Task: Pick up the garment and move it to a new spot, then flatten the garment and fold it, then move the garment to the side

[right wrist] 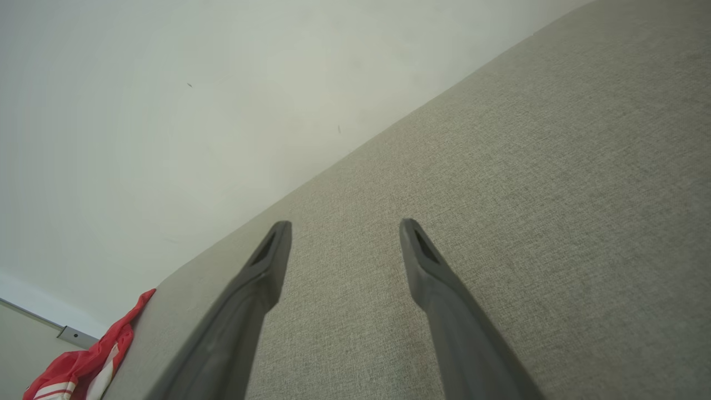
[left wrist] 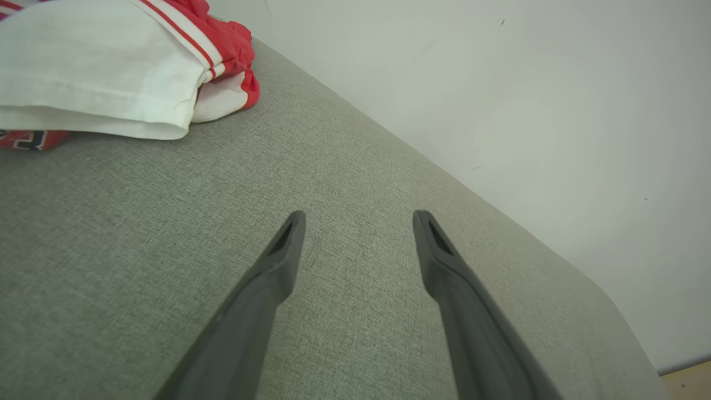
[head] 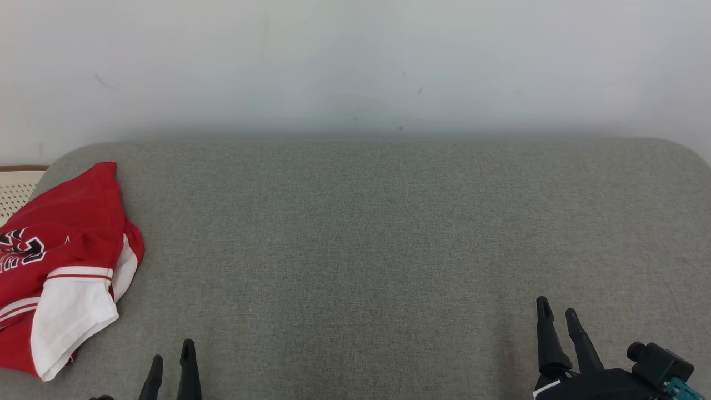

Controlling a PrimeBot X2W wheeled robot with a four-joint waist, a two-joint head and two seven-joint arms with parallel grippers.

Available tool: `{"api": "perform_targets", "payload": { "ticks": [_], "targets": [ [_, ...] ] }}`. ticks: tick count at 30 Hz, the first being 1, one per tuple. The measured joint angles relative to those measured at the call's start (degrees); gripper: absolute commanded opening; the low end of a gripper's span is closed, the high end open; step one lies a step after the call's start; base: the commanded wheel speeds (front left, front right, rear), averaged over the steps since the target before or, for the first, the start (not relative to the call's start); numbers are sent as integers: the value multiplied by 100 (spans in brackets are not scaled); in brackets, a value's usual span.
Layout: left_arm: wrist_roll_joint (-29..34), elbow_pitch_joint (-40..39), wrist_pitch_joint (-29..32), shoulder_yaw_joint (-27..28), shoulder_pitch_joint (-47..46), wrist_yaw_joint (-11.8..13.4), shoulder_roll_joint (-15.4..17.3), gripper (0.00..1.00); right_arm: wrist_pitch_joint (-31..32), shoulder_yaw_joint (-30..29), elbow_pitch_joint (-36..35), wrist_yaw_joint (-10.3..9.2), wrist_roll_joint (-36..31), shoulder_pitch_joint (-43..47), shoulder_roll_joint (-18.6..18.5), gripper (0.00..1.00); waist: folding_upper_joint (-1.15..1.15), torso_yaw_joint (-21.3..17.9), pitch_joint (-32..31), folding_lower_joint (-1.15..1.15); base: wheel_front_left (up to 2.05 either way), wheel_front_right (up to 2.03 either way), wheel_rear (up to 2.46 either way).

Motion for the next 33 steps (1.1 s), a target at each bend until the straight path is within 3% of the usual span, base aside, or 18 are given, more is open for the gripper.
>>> {"api": "perform_targets", "payload": {
  "ticks": [25, 33],
  "targets": [
    [1466, -105, -367, -194, 2, 301, 136, 100, -356, 208, 131, 0, -1647, -108, 5, 100, 0, -11, -58, 0, 0, 0, 0],
    [1790, -121, -469, -205, 9, 369, 144, 100, -454, 186, 203, 0, -1856, -115, 8, 100, 0, -22, -77, 0, 0, 0, 0]
  ]
}}
